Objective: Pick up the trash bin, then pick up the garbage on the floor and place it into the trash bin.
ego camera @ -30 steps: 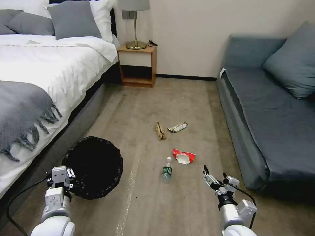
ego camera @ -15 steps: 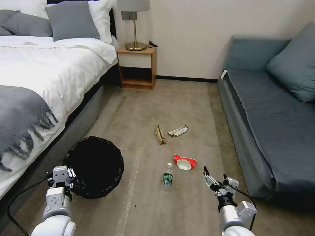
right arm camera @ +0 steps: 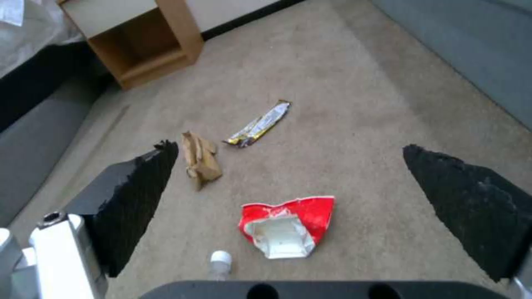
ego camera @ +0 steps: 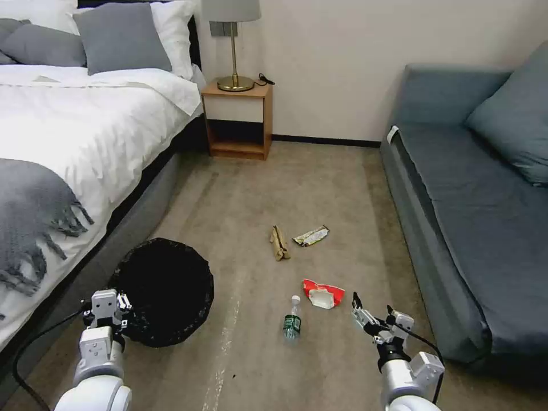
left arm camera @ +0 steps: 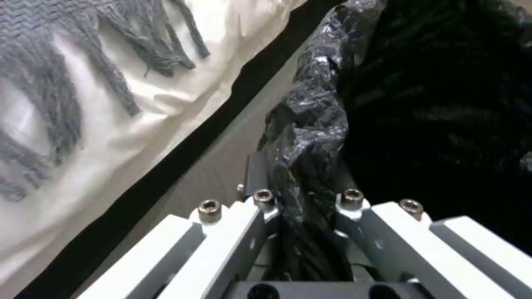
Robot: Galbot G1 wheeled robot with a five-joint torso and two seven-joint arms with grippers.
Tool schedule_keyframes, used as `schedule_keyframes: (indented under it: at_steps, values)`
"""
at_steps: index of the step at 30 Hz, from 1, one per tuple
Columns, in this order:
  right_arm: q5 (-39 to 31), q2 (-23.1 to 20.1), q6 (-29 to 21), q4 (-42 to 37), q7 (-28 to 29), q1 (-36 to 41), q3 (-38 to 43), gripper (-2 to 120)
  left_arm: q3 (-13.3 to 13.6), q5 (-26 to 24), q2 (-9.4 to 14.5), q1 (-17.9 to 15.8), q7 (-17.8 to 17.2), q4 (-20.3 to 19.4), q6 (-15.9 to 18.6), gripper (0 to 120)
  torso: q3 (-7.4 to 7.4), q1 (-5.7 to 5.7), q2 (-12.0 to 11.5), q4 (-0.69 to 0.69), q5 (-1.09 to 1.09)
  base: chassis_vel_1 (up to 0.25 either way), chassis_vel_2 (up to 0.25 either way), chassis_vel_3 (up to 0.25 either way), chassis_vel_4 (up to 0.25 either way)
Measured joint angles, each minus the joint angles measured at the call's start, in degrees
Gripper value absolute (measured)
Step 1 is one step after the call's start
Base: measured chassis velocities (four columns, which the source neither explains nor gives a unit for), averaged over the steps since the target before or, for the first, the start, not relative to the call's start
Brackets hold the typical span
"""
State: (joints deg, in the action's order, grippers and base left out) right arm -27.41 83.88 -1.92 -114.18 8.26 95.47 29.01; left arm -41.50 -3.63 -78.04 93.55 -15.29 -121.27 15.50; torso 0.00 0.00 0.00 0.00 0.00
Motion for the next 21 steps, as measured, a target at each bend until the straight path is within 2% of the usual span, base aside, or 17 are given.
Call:
schedule_keyframes:
  at_steps: [21]
  values:
    - [3.39, 0.26, 2.66, 2.83, -1.15, -0.13, -0.37, 100, 0.42, 0.03, 0.18, -0.45, 0.25, 0.66, -0.06, 4, 0.00, 0.00, 0.00, 0.00, 0.00, -0.067, 0.071, 0.078, -0.077]
